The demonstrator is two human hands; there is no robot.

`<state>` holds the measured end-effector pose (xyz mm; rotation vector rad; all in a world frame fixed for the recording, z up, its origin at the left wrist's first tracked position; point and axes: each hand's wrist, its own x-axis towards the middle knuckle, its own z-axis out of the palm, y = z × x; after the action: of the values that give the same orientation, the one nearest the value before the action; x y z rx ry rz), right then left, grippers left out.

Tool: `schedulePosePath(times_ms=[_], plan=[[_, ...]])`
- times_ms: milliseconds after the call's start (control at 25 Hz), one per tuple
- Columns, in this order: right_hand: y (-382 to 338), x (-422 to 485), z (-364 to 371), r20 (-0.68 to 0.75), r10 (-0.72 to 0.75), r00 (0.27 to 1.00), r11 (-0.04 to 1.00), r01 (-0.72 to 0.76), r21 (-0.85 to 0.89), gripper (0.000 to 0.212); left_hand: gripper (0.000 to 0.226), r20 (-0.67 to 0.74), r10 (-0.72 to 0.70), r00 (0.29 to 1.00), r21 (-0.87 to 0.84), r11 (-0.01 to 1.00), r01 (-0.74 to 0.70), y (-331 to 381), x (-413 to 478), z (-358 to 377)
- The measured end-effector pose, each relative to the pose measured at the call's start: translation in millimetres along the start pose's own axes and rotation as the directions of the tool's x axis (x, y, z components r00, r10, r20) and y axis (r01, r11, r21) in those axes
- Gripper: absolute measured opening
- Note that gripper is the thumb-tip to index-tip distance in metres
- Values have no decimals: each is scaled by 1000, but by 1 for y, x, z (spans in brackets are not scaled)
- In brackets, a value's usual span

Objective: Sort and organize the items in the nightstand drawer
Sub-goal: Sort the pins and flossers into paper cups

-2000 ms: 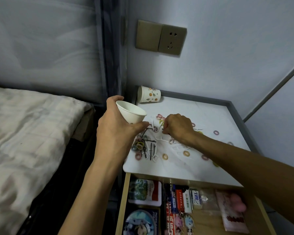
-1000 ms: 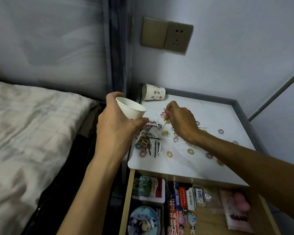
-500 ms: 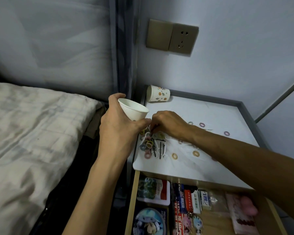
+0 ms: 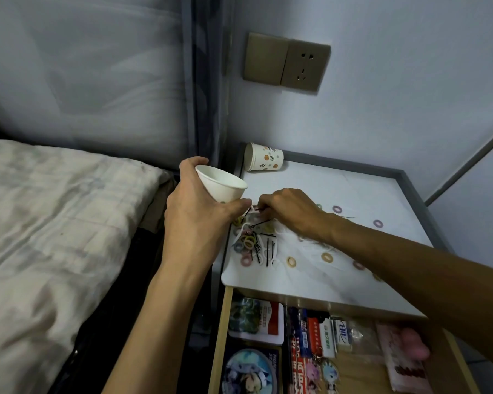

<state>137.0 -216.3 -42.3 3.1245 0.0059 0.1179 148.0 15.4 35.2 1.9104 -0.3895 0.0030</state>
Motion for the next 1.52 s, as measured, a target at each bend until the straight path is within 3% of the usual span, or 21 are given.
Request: schedulePosePath(times_ms=[280,480,600,920,1080,1120,1280,1520], plan=[[16,-9,-10,1,225,974,917,-212,339,15,81,13,3,1000,-7,1000,-3,2,-1,2],[1,-5,-11,-5,66,998,985,-64,161,12,82,13,3,1000,-9,1000,-3,2,-1,3],[-5,-3,-7,25,-7,1000,989,3,150,13,82,10,6,1000,-6,1000,-5,2,0,3],[-10,-4,0,10,-34,999,999,34,0,11,81,-10,-10,1000,-18,1000,10,2,0,-1],[-13,12,-21,-37,142,989,951,-126,284,11,81,-24,-7,1000,-20,1000,6,0,1,-3],[-14,18,-26,-31,128,991,943,-111,314,9,81,-27,-7,1000,-22,1000,6,0,2,-4],[-19,31,-28,66,-73,995,992,66,108,10,81,-22,2,1000,-31,1000,-2,0,2,-3],[-25,36,-16,86,-113,990,990,105,92,3,81,-16,11,1000,-32,999,-11,-4,3,-7]])
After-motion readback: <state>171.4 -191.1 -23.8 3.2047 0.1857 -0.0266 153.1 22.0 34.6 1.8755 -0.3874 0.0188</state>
